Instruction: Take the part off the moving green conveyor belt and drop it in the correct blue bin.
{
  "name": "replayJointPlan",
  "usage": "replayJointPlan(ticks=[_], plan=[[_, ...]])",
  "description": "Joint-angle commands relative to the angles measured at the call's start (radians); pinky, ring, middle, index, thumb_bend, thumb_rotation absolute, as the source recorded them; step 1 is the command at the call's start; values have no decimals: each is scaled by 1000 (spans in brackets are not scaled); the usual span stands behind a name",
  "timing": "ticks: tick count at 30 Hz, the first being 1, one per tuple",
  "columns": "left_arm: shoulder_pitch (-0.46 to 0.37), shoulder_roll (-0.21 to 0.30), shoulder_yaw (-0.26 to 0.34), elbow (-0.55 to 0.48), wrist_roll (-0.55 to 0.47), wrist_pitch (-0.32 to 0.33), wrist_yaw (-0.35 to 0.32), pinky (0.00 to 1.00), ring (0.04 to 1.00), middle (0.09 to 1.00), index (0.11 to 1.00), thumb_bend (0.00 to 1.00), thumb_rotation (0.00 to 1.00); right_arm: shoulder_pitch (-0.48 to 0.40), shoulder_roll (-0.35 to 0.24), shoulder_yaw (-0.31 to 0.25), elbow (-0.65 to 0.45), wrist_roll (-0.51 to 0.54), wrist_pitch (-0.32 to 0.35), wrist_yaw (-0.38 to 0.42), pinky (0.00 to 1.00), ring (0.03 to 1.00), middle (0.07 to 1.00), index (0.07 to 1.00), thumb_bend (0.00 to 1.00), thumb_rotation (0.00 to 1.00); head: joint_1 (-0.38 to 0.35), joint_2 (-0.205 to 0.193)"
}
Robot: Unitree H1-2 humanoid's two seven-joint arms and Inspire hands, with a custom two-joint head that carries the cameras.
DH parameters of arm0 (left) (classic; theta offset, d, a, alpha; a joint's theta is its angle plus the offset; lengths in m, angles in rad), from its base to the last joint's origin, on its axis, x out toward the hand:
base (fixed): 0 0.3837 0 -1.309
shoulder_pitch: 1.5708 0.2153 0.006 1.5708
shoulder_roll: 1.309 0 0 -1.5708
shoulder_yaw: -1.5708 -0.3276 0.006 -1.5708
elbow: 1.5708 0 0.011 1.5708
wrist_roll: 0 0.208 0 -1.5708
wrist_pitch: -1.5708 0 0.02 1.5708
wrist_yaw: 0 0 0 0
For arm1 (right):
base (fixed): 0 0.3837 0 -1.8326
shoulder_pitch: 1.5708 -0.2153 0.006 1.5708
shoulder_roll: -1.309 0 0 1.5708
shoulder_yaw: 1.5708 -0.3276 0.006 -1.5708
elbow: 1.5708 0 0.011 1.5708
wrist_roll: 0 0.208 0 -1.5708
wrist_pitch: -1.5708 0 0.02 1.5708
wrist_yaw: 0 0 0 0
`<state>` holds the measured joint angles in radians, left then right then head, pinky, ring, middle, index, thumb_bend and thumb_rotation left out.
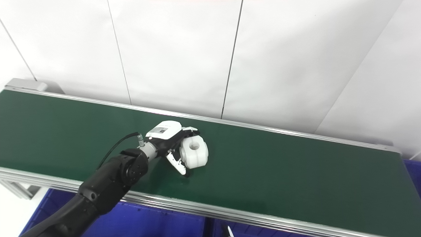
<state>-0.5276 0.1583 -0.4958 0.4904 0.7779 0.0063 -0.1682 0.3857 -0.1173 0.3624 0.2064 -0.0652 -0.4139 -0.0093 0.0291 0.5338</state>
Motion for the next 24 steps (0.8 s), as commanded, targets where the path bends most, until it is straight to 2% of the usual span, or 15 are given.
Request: replayJointPlan(ticks=[1,4,9,12,15,16,17,21,22,23,24], plan=[[-9,-41,-19,8,-36,-14,-24,615,784,836,860,930,252,2,8,0,-18,7,-56,10,995,988,1000,1000,780,939,-4,2],[-6,-65,-20,19,-48,-14,-16,576,762,825,858,940,266,4,12,0,-20,8,-56,12,987,984,1000,1000,771,930,-10,3],[-4,-102,-18,36,-64,0,-13,615,789,852,868,930,245,7,19,0,-21,2,-56,5,984,975,1000,1000,787,925,-15,6],[6,-127,-8,41,-86,4,-3,592,771,846,863,922,232,8,21,-1,-23,5,-56,10,983,979,1000,1000,799,923,-15,7],[32,-170,0,74,-85,-20,102,558,721,789,810,908,236,6,22,1,-25,0,-56,6,977,979,1000,1000,789,918,-19,9],[44,-192,8,96,-85,-35,168,556,719,786,807,907,236,6,22,1,-25,2,-56,8,977,979,1000,1000,788,918,-19,9],[51,-205,13,112,-87,-45,213,510,640,712,748,897,200,6,23,0,-25,4,-56,10,979,981,1000,1000,792,914,-19,9],[76,-263,30,189,-100,-110,405,429,517,589,642,849,99,12,24,2,-34,-1,-56,8,977,981,1000,1000,800,913,-27,16],[79,-273,29,207,-101,-123,438,411,489,558,607,818,49,13,24,3,-35,-2,-56,7,975,979,1000,1000,798,914,-29,16],[82,-284,29,227,-103,-137,471,391,463,522,546,642,41,14,25,4,-35,-4,-56,5,973,977,1000,1000,795,913,-32,18],[84,-294,27,248,-103,-150,499,369,438,485,534,582,21,15,26,4,-36,-4,-56,5,971,977,1000,1000,794,911,-32,18]])
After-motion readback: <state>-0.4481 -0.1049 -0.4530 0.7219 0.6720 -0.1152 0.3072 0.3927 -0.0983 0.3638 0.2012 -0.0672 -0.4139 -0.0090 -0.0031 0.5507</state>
